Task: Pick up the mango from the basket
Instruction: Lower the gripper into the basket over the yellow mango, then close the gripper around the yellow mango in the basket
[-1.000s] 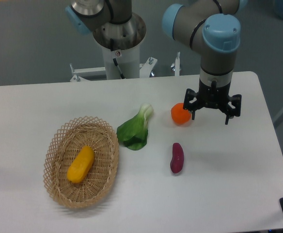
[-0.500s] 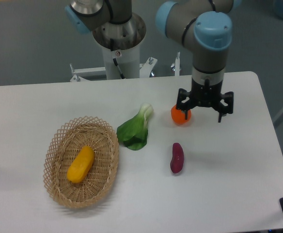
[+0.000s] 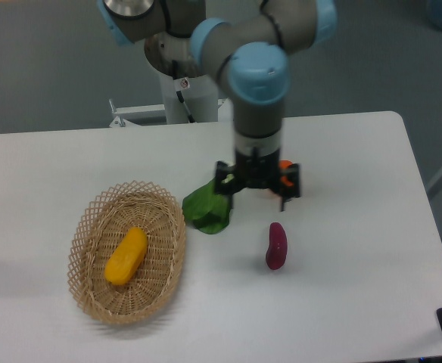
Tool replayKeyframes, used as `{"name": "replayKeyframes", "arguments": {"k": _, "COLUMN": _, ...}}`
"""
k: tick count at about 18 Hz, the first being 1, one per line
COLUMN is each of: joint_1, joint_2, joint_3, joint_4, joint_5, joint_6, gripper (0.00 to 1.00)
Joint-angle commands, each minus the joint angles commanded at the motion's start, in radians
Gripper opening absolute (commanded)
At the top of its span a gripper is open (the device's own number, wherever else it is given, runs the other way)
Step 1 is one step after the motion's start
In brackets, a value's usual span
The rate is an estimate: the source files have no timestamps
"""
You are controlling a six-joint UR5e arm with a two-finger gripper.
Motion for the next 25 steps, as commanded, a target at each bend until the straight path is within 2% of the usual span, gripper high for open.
{"name": "replayKeyframes", "arguments": {"k": 3, "joint_1": -0.083, "joint_2": -0.025, "joint_3": 0.001, "joint_4": 0.008, "joint_5": 0.0, "joint_6": -0.038, "gripper": 1.0}}
{"name": "replayKeyframes", "arguments": {"k": 7, "joint_1": -0.164, "joint_2": -0.092, "joint_3": 0.003, "joint_4": 0.11, "joint_5": 0.0, "joint_6": -0.098, "gripper": 1.0}}
{"name": "replayKeyframes", "arguments": {"k": 9, "joint_1": -0.197, "joint_2": -0.144, "joint_3": 0.014, "joint_4": 0.146, "joint_5": 0.002, "joint_6": -0.101, "gripper": 1.0}}
{"name": "replayKeyframes", "arguments": {"k": 17, "joint_1": -0.261, "joint_2": -0.195, "joint_3": 0.012, "joint_4": 0.153, "joint_5": 0.003, "joint_6": -0.101, "gripper": 1.0}}
{"name": "replayKeyframes", "arguments": {"k": 21, "joint_1": -0.272, "joint_2": -0.242, "joint_3": 0.02, "joint_4": 0.156, "joint_5": 0.005, "joint_6": -0.1, "gripper": 1.0}}
{"name": "replayKeyframes", "arguments": {"k": 25, "joint_1": -0.287, "joint_2": -0.259, "joint_3": 0.028, "joint_4": 0.158, "joint_5": 0.005, "joint_6": -0.101, "gripper": 1.0}}
